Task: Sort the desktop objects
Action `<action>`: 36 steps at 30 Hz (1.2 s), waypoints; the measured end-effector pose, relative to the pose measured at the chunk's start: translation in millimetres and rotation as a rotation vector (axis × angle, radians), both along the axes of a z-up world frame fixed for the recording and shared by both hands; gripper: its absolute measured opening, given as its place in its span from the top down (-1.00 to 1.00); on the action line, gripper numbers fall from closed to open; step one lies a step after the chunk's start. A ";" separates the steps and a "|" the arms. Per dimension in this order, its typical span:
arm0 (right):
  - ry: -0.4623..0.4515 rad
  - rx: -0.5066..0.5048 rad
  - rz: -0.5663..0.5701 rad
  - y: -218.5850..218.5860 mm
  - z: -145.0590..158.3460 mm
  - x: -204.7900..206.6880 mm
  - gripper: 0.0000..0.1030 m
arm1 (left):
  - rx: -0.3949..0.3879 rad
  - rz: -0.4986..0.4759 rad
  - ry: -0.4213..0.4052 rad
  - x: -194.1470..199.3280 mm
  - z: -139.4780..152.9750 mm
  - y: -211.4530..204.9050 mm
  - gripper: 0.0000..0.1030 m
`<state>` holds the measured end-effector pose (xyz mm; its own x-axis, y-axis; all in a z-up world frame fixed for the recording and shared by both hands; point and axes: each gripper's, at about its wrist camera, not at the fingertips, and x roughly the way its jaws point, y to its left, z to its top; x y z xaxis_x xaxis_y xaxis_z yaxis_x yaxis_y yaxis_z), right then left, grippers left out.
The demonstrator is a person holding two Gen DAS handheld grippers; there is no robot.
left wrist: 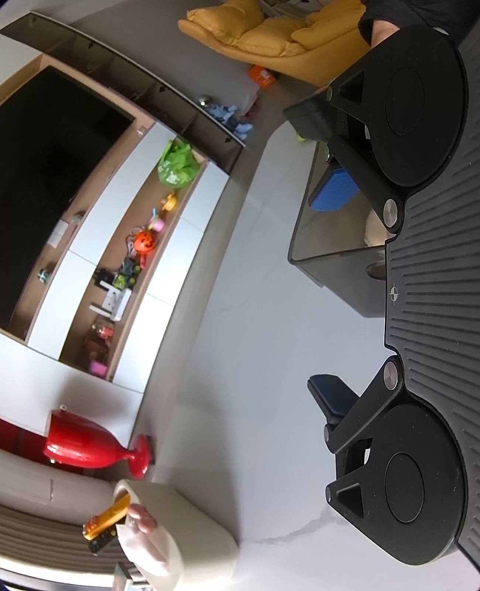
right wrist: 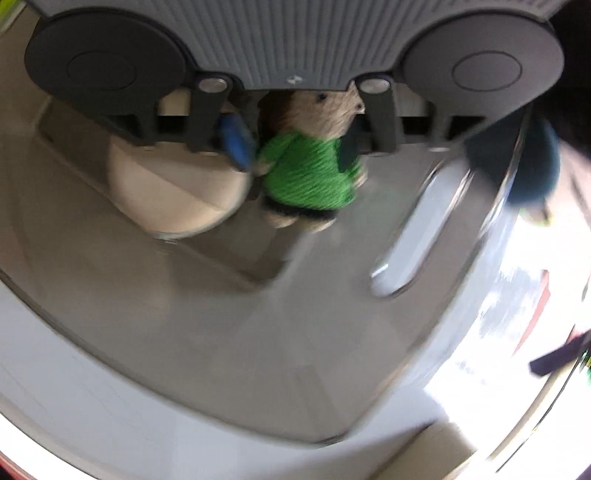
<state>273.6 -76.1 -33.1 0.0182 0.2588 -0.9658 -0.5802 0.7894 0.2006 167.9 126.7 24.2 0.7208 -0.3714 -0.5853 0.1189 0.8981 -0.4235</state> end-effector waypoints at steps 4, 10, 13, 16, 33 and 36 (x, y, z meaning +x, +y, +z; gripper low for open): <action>-0.061 -0.079 0.132 23.9 -15.6 -8.3 -0.46 | 0.000 0.000 0.000 -1.2 -0.1 0.5 -0.93; -0.079 -0.120 0.141 37.7 -30.5 -5.7 -0.11 | -0.003 0.011 0.004 -8.0 1.6 -2.1 -0.93; 0.044 -0.003 -0.125 5.5 -23.7 20.7 -0.07 | -0.009 0.015 0.006 -7.5 1.1 -0.6 -0.93; 0.179 0.135 -0.416 -32.8 -21.3 45.6 -0.08 | 0.001 0.004 0.007 -6.8 1.0 -4.1 -0.93; 0.111 0.077 -0.221 -29.7 9.8 41.1 -0.45 | 0.036 -0.025 0.035 1.0 -5.8 -11.1 -0.93; 0.007 -0.038 -0.139 -48.6 41.0 24.6 -0.51 | 0.029 -0.026 0.032 1.6 -4.7 -12.5 -0.93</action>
